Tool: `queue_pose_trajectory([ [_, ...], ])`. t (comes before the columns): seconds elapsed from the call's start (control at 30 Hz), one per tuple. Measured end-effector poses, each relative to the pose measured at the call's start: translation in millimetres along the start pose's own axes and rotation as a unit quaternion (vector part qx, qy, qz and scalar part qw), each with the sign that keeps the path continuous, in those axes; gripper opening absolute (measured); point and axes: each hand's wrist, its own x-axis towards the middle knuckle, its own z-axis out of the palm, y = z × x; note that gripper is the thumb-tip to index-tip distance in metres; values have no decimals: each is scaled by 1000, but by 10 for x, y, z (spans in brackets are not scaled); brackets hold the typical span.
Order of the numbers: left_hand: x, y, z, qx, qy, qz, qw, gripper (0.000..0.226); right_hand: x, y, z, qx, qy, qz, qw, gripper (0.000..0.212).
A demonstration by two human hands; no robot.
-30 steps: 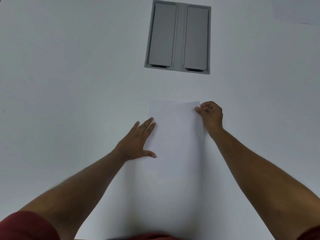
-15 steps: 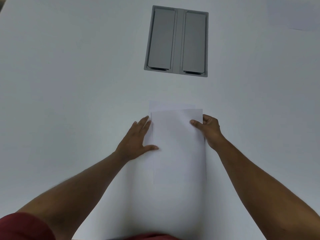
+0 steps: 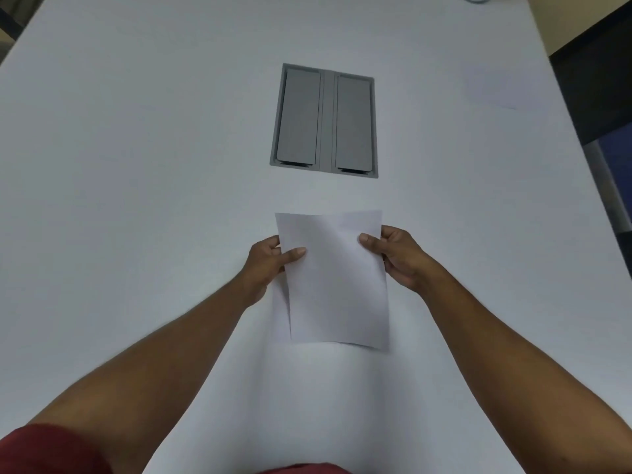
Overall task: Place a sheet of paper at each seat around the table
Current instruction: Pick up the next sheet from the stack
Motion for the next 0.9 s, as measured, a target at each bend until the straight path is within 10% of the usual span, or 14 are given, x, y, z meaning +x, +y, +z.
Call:
queue_pose_trajectory([
  [0.37,-310,328,46,-87,59,4,994,38,-732,770,192,-50,-24,70,996,107],
  [0.57,-314,376,138,-60,66,16,996,45,-1229,1137,247,-32,52,47,997,49],
  [0.9,-360,249,964,82,-26,50,995,24,-2089,1377,-142,29,223,-10,974,28],
])
